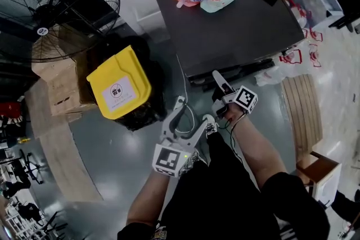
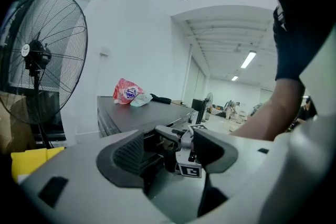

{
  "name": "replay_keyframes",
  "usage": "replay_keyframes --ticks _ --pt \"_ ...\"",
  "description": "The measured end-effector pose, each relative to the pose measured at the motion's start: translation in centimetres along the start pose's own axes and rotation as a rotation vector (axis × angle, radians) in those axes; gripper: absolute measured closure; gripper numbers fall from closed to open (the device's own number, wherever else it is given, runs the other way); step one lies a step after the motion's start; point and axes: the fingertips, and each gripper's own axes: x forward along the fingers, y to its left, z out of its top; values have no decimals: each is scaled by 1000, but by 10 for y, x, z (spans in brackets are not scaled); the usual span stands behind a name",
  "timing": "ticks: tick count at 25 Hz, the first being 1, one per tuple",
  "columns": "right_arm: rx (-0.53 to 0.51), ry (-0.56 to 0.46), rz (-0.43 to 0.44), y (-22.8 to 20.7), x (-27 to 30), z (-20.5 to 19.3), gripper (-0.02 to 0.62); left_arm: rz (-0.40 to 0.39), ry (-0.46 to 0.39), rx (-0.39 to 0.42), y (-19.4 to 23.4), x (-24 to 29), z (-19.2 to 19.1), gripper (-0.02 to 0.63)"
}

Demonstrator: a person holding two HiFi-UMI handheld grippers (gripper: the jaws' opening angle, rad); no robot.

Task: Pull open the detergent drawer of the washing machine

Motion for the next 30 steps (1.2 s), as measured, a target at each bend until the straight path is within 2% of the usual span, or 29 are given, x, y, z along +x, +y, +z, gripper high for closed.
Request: replay_keyframes --ticks 6,10,13,18,30 --pt "6 -1 -5 0 -13 -7 126 8 -17 8 -1 -11 2 331" --pt "6 -14 -11 -2 -26 -12 126 -8 9 -4 -7 -18 8 331" --pt "1 -30 -9 -5 -38 -13 126 -13 -16 12 -12 -24 1 331" --pt "3 -57 -11 -9 -64 -20 126 -45 28 10 -29 -37 -1 331" --pt "6 -80 -11 -16 -136 -45 126 -112 8 53 -71 -61 -15 331"
